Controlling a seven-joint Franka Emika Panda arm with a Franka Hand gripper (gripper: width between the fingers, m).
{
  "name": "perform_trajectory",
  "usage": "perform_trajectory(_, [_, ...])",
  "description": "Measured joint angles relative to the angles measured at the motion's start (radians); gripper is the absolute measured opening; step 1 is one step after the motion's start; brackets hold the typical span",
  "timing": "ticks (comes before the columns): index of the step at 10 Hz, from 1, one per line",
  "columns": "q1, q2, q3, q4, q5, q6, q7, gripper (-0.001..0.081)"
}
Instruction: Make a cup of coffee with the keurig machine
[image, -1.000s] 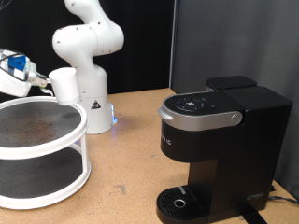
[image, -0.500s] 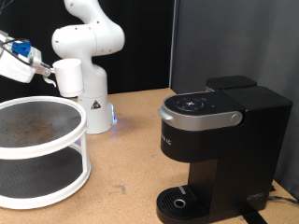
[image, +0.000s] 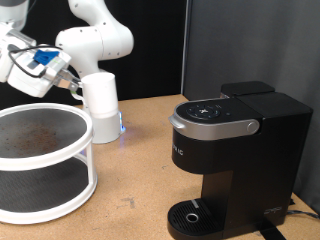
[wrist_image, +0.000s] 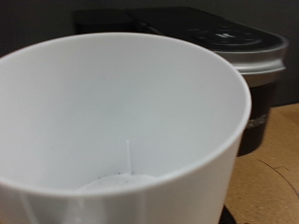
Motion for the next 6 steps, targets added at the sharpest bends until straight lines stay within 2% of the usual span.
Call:
perform_trajectory(2, [0.024, 0.003, 0.087, -0.040, 0.095, 0.169, 0.023, 0.0068])
perform_trajectory(3, [0.036, 0.006, 0.105, -0.050, 0.117, 0.222, 0.025, 0.0068])
perform_trajectory(5, [0.035, 0.007, 0.104, -0.053, 0.119, 0.224, 0.031, 0.0068])
perform_trajectory(6, [0.041, 0.007, 0.120, -0.071, 0.170, 0.305, 0.037, 0.0068])
